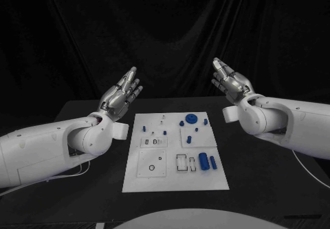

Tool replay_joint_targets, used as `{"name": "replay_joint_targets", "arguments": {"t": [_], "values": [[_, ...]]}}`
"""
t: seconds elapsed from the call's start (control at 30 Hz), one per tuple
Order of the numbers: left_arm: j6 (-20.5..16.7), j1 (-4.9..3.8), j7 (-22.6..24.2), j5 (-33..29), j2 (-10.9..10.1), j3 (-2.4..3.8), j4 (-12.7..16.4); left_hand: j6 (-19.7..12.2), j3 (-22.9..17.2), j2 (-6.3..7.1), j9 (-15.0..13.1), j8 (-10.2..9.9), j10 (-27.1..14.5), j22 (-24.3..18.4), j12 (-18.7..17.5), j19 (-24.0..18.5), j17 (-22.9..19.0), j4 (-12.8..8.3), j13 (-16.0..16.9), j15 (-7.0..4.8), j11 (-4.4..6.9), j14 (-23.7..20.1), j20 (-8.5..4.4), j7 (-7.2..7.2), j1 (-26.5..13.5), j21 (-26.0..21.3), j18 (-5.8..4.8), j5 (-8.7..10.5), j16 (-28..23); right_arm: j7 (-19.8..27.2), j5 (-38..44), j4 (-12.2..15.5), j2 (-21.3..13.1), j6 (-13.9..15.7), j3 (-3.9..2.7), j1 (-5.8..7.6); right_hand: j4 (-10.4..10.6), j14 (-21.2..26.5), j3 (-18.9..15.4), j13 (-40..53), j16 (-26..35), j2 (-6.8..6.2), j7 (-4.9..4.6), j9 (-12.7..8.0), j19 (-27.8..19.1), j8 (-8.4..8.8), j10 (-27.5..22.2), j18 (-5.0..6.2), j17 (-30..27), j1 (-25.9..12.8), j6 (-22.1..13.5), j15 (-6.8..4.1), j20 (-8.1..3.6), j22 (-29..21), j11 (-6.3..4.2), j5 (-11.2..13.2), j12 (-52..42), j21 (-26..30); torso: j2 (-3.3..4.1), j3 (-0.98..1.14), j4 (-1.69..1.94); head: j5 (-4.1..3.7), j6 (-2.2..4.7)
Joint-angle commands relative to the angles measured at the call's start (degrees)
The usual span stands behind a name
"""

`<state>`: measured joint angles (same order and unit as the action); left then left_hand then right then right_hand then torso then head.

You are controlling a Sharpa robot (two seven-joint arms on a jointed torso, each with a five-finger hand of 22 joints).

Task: Assemble the parts on the task board

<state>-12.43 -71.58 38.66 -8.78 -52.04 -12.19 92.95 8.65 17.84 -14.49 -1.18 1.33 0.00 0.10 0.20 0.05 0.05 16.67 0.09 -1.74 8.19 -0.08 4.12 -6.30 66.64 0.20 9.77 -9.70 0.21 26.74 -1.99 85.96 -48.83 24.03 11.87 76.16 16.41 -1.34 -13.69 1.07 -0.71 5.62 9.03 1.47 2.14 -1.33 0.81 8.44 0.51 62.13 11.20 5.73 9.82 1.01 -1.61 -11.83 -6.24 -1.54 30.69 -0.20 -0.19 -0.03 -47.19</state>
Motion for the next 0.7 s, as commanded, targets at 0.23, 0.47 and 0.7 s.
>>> {"name": "replay_joint_targets", "arguments": {"t": [0.23,0.47,0.7], "values": [[1.1,-1.18,1.5,0.4,0.6,0.07,-1.5,0.7,-1.4,-0.21,-0.1,0.0,0.0,-0.1,-0.2,0.0,-0.1,-0.1,-0.1,1.11,-1.78,0.1,1.85,1.91,4.4,-0.2,0.36,-5.81,-0.2,-18.7,41.9,-3.2,1.4,-5.5,-0.07,4.58,-4.2,-41.8,3.0,2.0,-15.4,0.32,-8.96,1.6,36.7,-2.80,13.5,1.78,8.3,17.1,13.8,4.24,6.57,6.5,7.76,-8.9,-13.1,-15.5,2.25,0.22,0.37,-0.23,-0.63],[4.4,-1.30,-0.1,2.8,0.9,0.06,-3.1,1.2,-2.8,-1.06,-0.2,0.0,0.0,-0.1,-0.2,0.0,-0.1,0.0,-0.1,2.22,-3.36,0.1,3.56,3.81,7.9,-0.2,0.40,-10.80,-0.2,-26.3,78.7,-9.7,7.6,-9.7,-0.07,5.09,-10.0,-76.3,8.3,2.5,-44.0,-1.28,-11.48,3.5,68.8,-5.92,37.7,2.01,25.7,24.2,33.2,-6.54,-4.57,13.6,6.66,-3.7,-19.9,-31.0,3.73,0.17,0.95,-0.36,-0.18],[7.5,-1.29,-0.9,6.7,1.0,0.05,-4.5,1.5,-3.4,-1.26,-0.2,0.1,0.0,-0.1,-0.2,0.0,-0.1,0.0,-0.1,2.94,-3.60,0.1,4.73,4.13,9.9,-0.2,0.41,-13.66,-0.2,-29.0,94.7,-13.2,11.7,-13.2,-0.08,4.00,-11.2,-82.0,10.2,2.8,-70.7,-3.91,-10.82,4.5,71.8,-5.70,46.7,1.97,57.7,23.8,38.8,-8.08,-6.16,19.7,5.35,-0.3,-15.3,-38.7,4.02,-0.07,1.13,-0.52,-0.39]]}}
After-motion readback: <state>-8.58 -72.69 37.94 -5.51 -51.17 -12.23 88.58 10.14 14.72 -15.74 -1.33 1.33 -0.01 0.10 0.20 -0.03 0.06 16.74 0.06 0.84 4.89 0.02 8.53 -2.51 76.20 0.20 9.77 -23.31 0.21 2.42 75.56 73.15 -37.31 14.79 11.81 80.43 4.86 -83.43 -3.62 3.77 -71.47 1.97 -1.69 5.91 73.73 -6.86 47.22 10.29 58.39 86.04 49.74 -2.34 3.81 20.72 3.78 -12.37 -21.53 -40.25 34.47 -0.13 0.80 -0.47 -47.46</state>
